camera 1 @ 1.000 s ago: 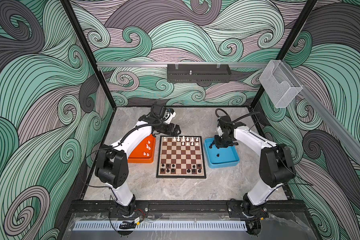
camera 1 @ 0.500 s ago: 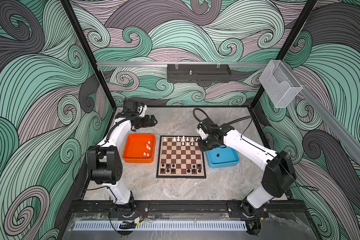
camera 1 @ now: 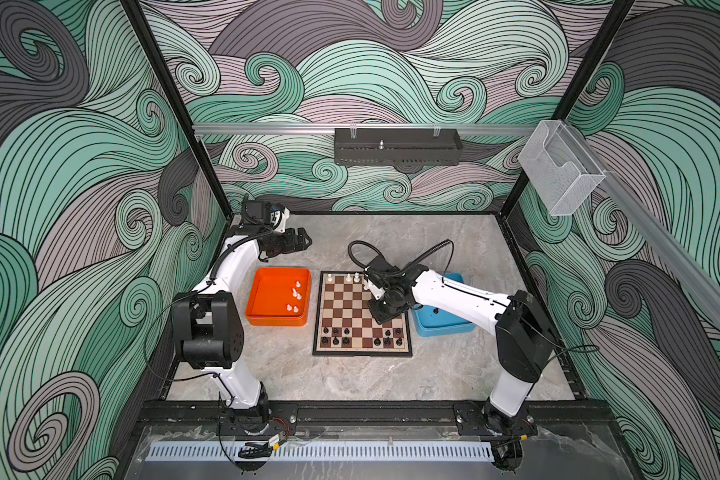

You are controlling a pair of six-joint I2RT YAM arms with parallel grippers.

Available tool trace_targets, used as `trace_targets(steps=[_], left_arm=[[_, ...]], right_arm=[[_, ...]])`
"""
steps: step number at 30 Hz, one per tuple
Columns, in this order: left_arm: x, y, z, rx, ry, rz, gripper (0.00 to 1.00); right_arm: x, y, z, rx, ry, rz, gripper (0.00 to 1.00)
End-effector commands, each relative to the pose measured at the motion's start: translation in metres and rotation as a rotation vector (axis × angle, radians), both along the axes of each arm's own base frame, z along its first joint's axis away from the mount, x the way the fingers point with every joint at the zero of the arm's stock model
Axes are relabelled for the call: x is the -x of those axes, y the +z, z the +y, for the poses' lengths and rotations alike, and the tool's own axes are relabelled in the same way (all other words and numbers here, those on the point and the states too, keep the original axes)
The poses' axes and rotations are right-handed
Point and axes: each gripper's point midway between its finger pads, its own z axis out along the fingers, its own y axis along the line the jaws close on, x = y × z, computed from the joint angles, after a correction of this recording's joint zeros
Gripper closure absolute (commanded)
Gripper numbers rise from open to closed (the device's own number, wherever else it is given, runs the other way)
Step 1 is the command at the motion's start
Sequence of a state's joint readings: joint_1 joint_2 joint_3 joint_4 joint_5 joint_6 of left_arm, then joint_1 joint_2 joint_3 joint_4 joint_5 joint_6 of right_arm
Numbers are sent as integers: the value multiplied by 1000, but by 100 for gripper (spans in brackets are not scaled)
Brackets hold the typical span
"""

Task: Set up the chess pieces on the board
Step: 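Carry the black pawn over the near rows while the left arm draws back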

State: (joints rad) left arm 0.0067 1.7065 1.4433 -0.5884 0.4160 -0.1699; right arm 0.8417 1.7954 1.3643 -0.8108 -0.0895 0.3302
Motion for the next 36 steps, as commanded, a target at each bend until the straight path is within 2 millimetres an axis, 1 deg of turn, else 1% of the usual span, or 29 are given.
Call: trace_targets(steps=[1, 5, 14, 21, 36], left_arm=[[-4, 6, 1, 26, 4, -13, 6], [-5, 6, 1, 30, 6, -12, 6], [-5, 5, 2, 40, 11, -8, 6], [-6, 4, 2, 43, 13, -3, 6], [-6, 4, 2, 44, 14, -2, 6]], right_arm=[[4, -15, 4, 17, -6, 28, 87], [7, -27, 1, 39, -19, 47, 87], [12, -42, -1, 59, -30, 74, 87], [16, -47, 3, 54, -25, 83, 86], [18, -56, 0, 76, -34, 96, 86]])
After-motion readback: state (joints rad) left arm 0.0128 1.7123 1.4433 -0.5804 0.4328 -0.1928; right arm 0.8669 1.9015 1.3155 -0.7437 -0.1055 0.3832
